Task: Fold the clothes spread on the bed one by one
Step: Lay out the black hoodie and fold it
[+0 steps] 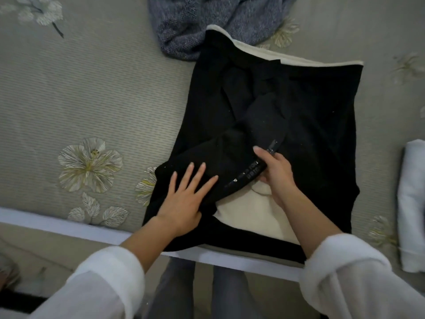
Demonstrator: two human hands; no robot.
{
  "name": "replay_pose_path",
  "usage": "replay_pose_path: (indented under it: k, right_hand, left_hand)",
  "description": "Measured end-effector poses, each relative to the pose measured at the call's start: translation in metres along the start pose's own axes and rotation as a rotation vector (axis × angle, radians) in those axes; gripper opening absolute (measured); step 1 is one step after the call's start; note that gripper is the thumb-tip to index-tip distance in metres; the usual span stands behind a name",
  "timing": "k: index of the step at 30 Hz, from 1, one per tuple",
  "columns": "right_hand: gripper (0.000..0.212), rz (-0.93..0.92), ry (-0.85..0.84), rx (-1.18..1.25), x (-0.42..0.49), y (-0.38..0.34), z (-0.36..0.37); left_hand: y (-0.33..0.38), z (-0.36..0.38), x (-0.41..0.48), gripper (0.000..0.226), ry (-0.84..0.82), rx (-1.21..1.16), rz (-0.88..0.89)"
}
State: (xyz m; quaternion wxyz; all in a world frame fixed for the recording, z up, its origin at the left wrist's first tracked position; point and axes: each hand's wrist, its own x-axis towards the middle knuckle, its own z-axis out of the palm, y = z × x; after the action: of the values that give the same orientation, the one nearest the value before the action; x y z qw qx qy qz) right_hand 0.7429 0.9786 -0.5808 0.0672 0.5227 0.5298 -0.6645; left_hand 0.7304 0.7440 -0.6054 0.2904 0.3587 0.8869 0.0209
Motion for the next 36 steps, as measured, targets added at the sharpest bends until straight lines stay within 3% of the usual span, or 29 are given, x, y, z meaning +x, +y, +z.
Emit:
replay_pose_path:
  k: [3,5,9,12,14,16,19,22,25,29,36]
  right_hand:
    - [0.046,-0.027,0.066,0.270,0.012,-0.022,0.021]
    - [0.040,-0.174,0.069,0.409,0.021,-0.047,0.025]
    - [0.040,-0.393,0.127,0.429,0.035,-0.078,-0.004]
    - [0.031,-0.290,0.338,0.098,0.044,-0.050,-0.043]
    - [0.043,-0.150,0.396,-0.151,0.051,-0.026,-0.061]
    - [0.060,-0.198,0.462,-0.290,0.053,-0.014,-0.066]
    - [0.074,-0.554,0.573,-0.678,0.046,-0.013,-0.052]
    - [0.077,-0.787,0.299,-1.051,0.044,-0.010,-0.032]
    - [0.074,-0.682,0.039,-1.368,0.061,-0.001,-0.027]
    - [0.072,-0.628,0.033,-1.514,0.084,0.018,-0.032]
    - [0.070,-0.642,0.062,-1.500,0.075,0.023,-0.032]
  left_hand:
    - [-0.002,0.003,-0.007,0.088,0.010,-0.061,-0.083]
    - [0.007,0.004,-0.011,0.077,0.056,-0.140,-0.136]
    - [0.034,0.013,-0.018,0.072,0.094,-0.200,-0.170]
    - [0.047,0.022,-0.018,0.070,-0.102,-0.241,-0.117]
    - [0.051,0.023,-0.015,0.063,-0.169,-0.263,-0.121]
    - [0.051,0.018,-0.009,0.061,-0.031,-0.310,-0.187]
    - [0.043,0.010,0.004,0.059,0.237,-0.258,-0.292]
    - [0.026,0.017,0.016,0.065,0.225,-0.191,-0.355]
    - [0.017,0.036,0.019,0.068,0.110,-0.132,-0.377]
    - [0.018,0.055,0.022,0.068,0.127,-0.105,-0.397]
    - [0.017,0.063,0.026,0.067,0.150,-0.112,-0.375]
